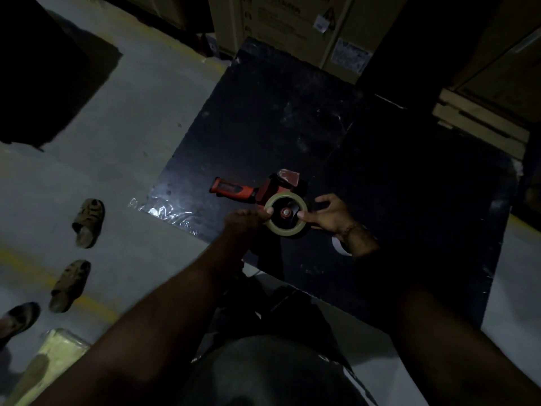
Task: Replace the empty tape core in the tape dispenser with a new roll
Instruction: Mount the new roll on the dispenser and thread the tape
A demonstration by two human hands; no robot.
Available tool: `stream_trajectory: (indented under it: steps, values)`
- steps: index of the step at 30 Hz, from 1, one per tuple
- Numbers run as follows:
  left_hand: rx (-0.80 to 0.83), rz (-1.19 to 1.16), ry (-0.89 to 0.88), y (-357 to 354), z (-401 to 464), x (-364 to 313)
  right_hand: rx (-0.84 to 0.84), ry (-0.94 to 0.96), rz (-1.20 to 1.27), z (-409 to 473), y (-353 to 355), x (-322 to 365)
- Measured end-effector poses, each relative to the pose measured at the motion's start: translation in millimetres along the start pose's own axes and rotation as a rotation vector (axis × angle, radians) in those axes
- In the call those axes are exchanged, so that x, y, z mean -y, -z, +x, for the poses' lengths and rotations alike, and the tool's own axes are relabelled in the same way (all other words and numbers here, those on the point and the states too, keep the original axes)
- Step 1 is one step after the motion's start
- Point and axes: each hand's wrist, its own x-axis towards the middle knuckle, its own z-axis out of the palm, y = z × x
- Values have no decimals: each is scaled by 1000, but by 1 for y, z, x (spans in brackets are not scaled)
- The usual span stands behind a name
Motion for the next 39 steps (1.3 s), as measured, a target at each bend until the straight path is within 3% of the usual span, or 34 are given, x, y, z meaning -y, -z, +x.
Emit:
stream_trajectory:
  steps: [6, 10, 13, 16, 18, 23, 29, 39]
  values:
    - [-26, 95, -36, 2, 1, -3, -3, -3, -3, 0, 1, 1]
    - [-201, 646, -219, -6, -15, -3, -26, 28, -91, -2, -2, 1]
    - [-364, 721, -368, -3, -21, -9, -51, 35, -86, -3, -3, 0]
    - [-409, 890, -688, 15, -9, -21, -66, 86, -35, -10, -4, 3]
    - [-360, 1087, -772, 30, 4, -29, -83, 124, 11, -12, -6, 4]
    - [-98, 1470, -637, 51, 23, -41, -118, 141, 165, -12, -14, 3]
    - [-107, 1466, -762, 55, 25, -52, -177, 153, 351, -13, -26, 4]
    - [-6, 1528, -758, 62, 39, -59, -176, 208, 314, -1, -43, 9]
